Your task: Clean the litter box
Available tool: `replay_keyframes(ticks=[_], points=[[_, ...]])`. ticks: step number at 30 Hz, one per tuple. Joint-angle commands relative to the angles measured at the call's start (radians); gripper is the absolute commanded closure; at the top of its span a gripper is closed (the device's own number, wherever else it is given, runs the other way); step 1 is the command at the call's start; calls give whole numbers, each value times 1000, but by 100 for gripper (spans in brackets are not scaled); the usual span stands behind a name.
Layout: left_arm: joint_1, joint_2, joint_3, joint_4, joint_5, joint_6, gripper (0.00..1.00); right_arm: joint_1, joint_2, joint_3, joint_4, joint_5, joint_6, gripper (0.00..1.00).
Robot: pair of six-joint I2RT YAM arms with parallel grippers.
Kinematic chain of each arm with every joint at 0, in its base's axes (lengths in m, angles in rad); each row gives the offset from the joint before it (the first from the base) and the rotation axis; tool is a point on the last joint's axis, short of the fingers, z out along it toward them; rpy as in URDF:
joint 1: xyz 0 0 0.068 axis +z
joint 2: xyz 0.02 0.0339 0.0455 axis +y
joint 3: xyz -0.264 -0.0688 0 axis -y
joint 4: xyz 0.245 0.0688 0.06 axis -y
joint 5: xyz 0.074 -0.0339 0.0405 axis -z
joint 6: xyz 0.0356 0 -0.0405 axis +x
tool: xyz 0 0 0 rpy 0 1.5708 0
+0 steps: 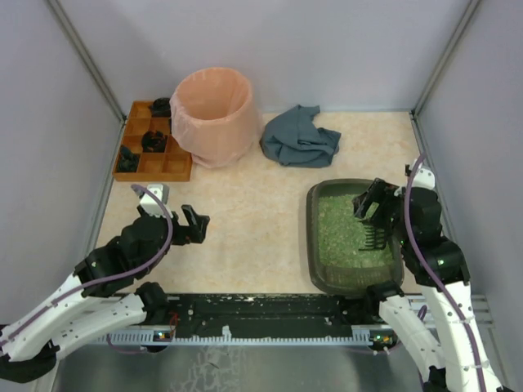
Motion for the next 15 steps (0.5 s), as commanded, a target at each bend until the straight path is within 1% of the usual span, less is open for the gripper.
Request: replay_keyframes(ticks=[1, 10, 15], points=[[2, 0, -19, 14, -16, 10, 0, 5, -1, 18, 16, 48, -5, 19], [2, 18, -35, 31, -25, 31, 0, 5, 65, -15, -29, 40, 11, 19], [2, 23, -35, 26, -33, 41, 0, 6, 123, -23, -25, -48, 20, 18]])
